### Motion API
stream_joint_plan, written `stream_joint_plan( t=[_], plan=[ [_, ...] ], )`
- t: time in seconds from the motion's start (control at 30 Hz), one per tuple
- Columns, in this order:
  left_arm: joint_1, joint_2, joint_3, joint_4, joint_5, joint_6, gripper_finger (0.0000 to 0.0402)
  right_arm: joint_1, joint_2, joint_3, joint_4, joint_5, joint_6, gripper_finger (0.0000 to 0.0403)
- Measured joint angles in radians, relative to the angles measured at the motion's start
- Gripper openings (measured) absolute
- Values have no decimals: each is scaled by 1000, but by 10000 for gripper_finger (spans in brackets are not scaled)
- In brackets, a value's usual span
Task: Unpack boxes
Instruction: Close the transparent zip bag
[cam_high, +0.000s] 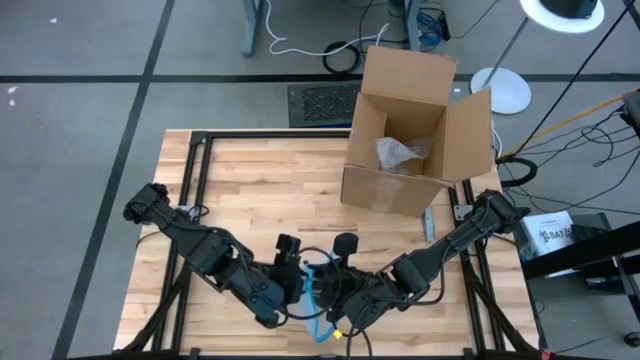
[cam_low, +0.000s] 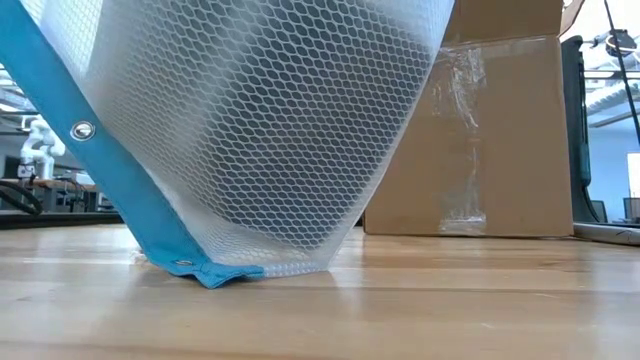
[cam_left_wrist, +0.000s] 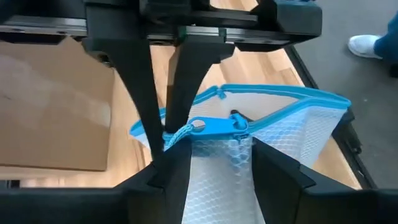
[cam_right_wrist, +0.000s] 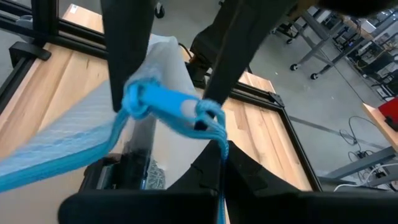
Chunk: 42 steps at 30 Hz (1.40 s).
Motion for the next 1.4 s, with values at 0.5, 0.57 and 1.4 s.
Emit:
stream_joint_plan(
  t=[0.5,0.57,1.4],
  plan=[
    [-13,-2,9,-52,-53,8,11,1,0,0,-40,1,46,0],
    [-23,-2,20,-56,-73,17,5,2,0,0,-32,15,46,4],
    [-52,-3,46,-114,50,28,0,62,0,-1,253,83,-314,107]
  ],
)
